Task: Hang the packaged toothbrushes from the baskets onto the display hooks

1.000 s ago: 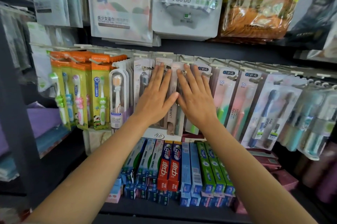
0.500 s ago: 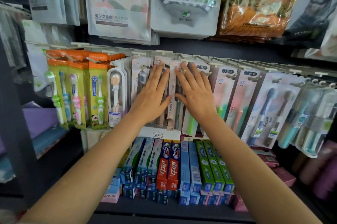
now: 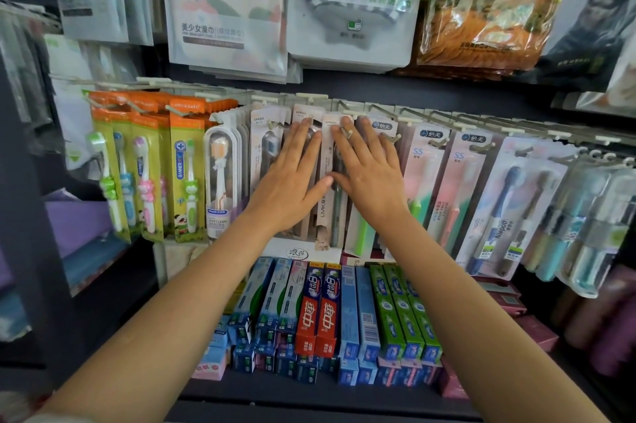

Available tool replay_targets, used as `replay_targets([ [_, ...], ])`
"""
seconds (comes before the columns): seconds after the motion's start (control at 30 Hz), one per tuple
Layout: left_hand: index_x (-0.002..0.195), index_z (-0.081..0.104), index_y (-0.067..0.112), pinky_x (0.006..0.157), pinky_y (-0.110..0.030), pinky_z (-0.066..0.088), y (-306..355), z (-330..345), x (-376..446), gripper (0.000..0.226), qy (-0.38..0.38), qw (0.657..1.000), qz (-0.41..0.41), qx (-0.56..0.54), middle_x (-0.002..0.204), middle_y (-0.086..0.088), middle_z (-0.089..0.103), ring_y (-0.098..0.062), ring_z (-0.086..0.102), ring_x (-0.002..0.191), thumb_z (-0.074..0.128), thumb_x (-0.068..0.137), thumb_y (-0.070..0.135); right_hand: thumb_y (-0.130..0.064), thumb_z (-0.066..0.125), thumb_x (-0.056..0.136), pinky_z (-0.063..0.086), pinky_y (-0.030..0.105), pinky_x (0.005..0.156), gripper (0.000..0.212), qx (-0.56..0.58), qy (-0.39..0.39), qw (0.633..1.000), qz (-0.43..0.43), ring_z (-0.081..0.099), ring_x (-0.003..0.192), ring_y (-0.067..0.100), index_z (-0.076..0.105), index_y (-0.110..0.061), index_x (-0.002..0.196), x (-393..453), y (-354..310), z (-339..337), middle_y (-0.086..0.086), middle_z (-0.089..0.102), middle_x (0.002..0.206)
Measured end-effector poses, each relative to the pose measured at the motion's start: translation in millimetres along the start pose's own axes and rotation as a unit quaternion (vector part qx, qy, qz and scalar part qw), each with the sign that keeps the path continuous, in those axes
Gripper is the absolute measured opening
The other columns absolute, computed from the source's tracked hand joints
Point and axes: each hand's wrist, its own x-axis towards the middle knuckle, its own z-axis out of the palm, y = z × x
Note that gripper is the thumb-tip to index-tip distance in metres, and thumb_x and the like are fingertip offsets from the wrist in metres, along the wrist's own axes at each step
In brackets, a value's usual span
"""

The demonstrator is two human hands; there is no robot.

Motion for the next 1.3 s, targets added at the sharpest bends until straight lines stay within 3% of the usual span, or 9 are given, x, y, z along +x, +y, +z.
replay_targets([
  [0.2, 0.161, -0.006, 0.019, 0.118, -0.036, -0.004, 0, 0, 0, 0.079, -0.005, 1.000, 0.002, 0.009, 0.163, 0.000, -0.029, -0.015, -0.025, 0.150, 0.030, 0.102, 0.058, -0.058, 0.034, 0.100, 0.027, 0.050, 0.117, 0.071, 0.020, -0.002, 1.000, 0.003, 0.032, 0.150, 0.033, 0.040, -0.014, 0.155, 0, -1, -1, 0.008, 0.039, 0.160],
  [0.37, 0.161, -0.003, 0.018, 0.118, -0.036, -0.001, 0, -4, -5, 0.089, -0.007, 1.000, 0.013, 0.002, 0.164, -0.001, -0.029, -0.016, -0.027, 0.150, 0.033, 0.096, 0.066, -0.061, 0.020, 0.103, 0.022, 0.049, 0.121, 0.072, 0.057, -0.027, 0.998, 0.020, 0.025, 0.153, 0.029, 0.037, -0.016, 0.156, -1, -5, -9, 0.007, 0.034, 0.163],
  [0.57, 0.161, -0.008, 0.024, 0.120, -0.043, 0.010, -2, -2, -16, 0.104, -0.038, 0.999, 0.016, 0.002, 0.162, 0.001, -0.035, -0.017, -0.030, 0.150, 0.046, 0.087, 0.073, -0.066, 0.020, 0.100, 0.016, 0.051, 0.124, 0.074, 0.103, -0.058, 0.992, 0.036, 0.016, 0.156, 0.026, 0.033, -0.022, 0.158, -2, -6, -21, 0.003, 0.029, 0.166],
  [0.77, 0.161, -0.009, 0.026, 0.118, -0.040, 0.006, 2, -2, -15, 0.108, -0.040, 0.999, 0.000, -0.011, 0.161, 0.002, -0.038, -0.012, -0.037, 0.146, 0.055, 0.086, 0.067, -0.076, 0.019, 0.092, 0.004, 0.050, 0.124, 0.085, 0.110, -0.087, 0.988, 0.060, 0.009, 0.157, 0.028, 0.029, -0.025, 0.160, 1, -18, -29, 0.006, 0.022, 0.168],
  [0.93, 0.161, -0.008, 0.027, 0.121, -0.046, 0.012, 1, -5, -9, 0.105, -0.045, 0.999, -0.009, -0.023, 0.163, 0.002, -0.033, -0.014, -0.032, 0.149, 0.058, 0.088, 0.062, -0.078, 0.015, 0.091, 0.002, 0.049, 0.124, 0.087, 0.113, -0.107, 0.985, 0.070, 0.006, 0.157, 0.028, 0.026, -0.027, 0.161, 4, -20, -31, 0.005, 0.020, 0.168],
  [1.17, 0.161, -0.007, 0.028, 0.118, -0.042, 0.011, -1, -5, -16, 0.096, -0.043, 0.999, 0.005, -0.002, 0.164, 0.002, -0.032, -0.014, -0.031, 0.150, 0.047, 0.093, 0.067, -0.076, 0.011, 0.092, 0.001, 0.048, 0.125, 0.086, 0.105, -0.123, 0.985, 0.062, 0.006, 0.157, 0.026, 0.024, -0.027, 0.160, 4, -17, -34, 0.002, 0.021, 0.168],
  [1.3, 0.160, -0.012, 0.029, 0.122, -0.049, 0.015, -3, 2, -35, 0.094, -0.069, 0.998, 0.002, 0.008, 0.163, 0.002, -0.032, -0.016, -0.030, 0.150, 0.040, 0.093, 0.068, -0.070, 0.013, 0.096, 0.002, 0.050, 0.125, 0.082, 0.105, -0.102, 0.987, 0.064, 0.008, 0.157, 0.024, 0.030, -0.021, 0.159, -8, -18, -37, 0.003, 0.025, 0.167],
])
